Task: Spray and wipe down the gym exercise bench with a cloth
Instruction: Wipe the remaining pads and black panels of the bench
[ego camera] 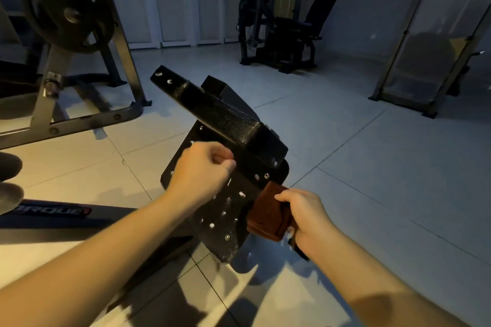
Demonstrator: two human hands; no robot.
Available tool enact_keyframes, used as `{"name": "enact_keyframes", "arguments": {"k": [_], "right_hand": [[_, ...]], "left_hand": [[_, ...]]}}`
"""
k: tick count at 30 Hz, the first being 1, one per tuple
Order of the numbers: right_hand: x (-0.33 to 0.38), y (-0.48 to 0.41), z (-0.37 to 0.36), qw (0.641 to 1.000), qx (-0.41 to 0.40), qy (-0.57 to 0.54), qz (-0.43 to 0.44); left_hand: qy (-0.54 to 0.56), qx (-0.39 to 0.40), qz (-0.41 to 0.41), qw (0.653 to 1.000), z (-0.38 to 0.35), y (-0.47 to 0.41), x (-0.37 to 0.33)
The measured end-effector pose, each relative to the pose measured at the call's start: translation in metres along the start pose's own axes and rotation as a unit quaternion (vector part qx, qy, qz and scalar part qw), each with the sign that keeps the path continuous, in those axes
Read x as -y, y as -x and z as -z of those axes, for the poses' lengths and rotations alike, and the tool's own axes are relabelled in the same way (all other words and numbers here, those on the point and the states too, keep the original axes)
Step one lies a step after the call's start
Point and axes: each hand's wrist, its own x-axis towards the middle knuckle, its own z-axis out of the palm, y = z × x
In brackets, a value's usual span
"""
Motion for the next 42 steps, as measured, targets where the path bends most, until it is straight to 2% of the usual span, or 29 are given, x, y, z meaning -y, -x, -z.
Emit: {"name": "enact_keyframes", "arguments": {"k": [2, 5, 7, 11, 13, 17, 21, 23, 25, 27, 29, 31, 33, 36, 40, 42], "right_hand": [[-0.005, -0.008, -0.010, 0.996, -0.027, -0.072, -0.048], [-0.013, -0.019, -0.031, 0.977, -0.010, -0.204, -0.068], [-0.019, -0.025, -0.044, 0.967, 0.000, -0.248, -0.058], [-0.018, -0.040, -0.060, 0.962, -0.021, -0.271, -0.030], [-0.019, -0.044, -0.064, 0.961, -0.017, -0.275, -0.024], [-0.027, -0.049, -0.071, 0.966, 0.007, -0.255, -0.042], [-0.019, -0.051, -0.090, 0.956, -0.021, -0.290, -0.028], [-0.012, -0.047, -0.101, 0.943, -0.046, -0.331, 0.002], [-0.007, -0.037, -0.111, 0.932, -0.055, -0.357, 0.031], [-0.006, -0.026, -0.120, 0.928, -0.049, -0.364, 0.058], [-0.008, -0.019, -0.129, 0.929, -0.057, -0.356, 0.081], [-0.010, -0.020, -0.138, 0.929, -0.083, -0.352, 0.084], [-0.006, -0.029, -0.144, 0.918, -0.103, -0.378, 0.063], [0.004, -0.033, -0.150, 0.904, -0.104, -0.412, 0.044], [-0.002, -0.028, -0.154, 0.905, -0.056, -0.416, 0.074], [-0.007, -0.035, -0.158, 0.898, -0.067, -0.431, 0.066]], "left_hand": [[-0.018, 0.004, -0.001, 1.000, 0.003, -0.009, 0.010], [-0.039, 0.096, 0.062, 0.993, -0.007, -0.014, 0.028], [-0.053, 0.156, 0.101, 0.981, -0.016, -0.017, 0.039], [0.096, 0.222, 0.200, 0.949, -0.021, -0.015, 0.057], [0.176, 0.241, 0.213, 0.930, -0.025, -0.015, 0.066], [0.261, 0.140, 0.225, 0.928, -0.034, -0.019, 0.077], [0.284, 0.123, 0.216, 0.926, -0.028, -0.028, 0.077], [0.285, 0.087, 0.191, 0.935, -0.017, -0.037, 0.076], [0.270, 0.010, 0.138, 0.953, -0.001, -0.046, 0.074], [0.219, -0.064, 0.048, 0.972, 0.019, -0.053, 0.073], [0.168, -0.098, -0.052, 0.979, 0.032, -0.058, 0.070], [0.130, -0.090, -0.108, 0.981, 0.037, -0.063, 0.065], [0.084, -0.051, -0.123, 0.988, 0.035, -0.070, 0.063], [0.110, 0.001, -0.077, 0.991, 0.034, -0.080, 0.065], [0.190, 0.001, -0.028, 0.981, 0.038, -0.093, 0.073], [0.200, 0.018, -0.019, 0.979, 0.041, -0.098, 0.077]]}}
